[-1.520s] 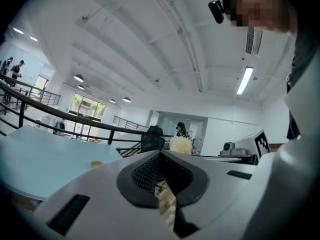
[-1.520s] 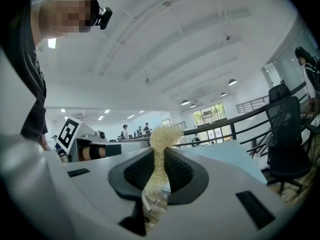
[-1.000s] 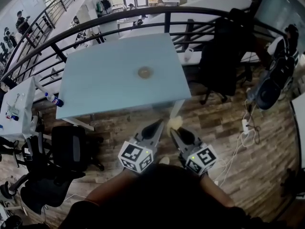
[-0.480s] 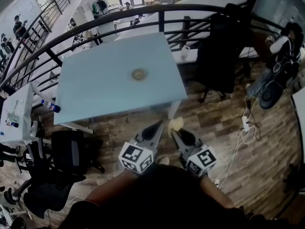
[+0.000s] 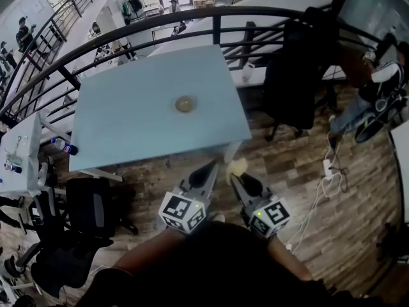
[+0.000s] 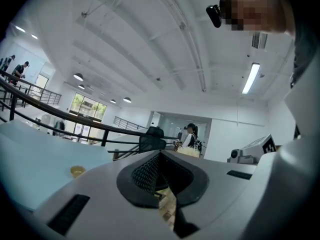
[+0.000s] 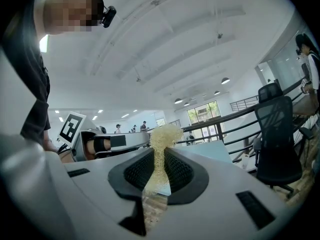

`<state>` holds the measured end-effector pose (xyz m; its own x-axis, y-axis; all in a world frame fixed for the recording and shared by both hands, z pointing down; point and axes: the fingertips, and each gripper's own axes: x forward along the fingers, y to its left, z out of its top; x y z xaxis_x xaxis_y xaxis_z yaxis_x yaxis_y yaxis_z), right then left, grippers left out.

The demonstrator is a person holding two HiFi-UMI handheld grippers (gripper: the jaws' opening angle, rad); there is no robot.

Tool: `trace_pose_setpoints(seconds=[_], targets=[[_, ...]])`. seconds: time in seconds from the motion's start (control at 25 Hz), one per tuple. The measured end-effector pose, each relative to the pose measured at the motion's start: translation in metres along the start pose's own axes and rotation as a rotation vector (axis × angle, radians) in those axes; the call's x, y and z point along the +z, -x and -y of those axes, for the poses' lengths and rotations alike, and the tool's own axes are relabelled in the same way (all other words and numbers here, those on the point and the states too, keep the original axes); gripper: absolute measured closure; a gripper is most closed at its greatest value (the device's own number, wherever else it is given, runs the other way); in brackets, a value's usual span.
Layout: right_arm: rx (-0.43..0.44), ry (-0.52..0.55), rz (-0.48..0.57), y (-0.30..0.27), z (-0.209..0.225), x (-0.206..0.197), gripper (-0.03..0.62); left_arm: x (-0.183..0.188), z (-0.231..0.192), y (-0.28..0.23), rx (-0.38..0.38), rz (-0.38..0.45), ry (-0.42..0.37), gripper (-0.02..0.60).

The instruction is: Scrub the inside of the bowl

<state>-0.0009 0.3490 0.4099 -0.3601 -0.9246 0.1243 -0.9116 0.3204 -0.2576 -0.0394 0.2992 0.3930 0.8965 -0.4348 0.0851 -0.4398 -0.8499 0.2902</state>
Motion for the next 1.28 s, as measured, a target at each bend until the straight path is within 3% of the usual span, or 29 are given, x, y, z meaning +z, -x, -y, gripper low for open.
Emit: trace_pose_setpoints(seconds=[0.6,1.28], targets=[[-0.015,0.015,-0.006,-0.109,0.022,0.028,0.528,0.043,-0.101,-0.038,-0.006,0.010,-0.004,0.584],[0.051,0.089,0.000,-0.251,-0.004,0.063,0.528,0.104,-0.227,-0.035,0.008,0.055,-0.025,0.584]])
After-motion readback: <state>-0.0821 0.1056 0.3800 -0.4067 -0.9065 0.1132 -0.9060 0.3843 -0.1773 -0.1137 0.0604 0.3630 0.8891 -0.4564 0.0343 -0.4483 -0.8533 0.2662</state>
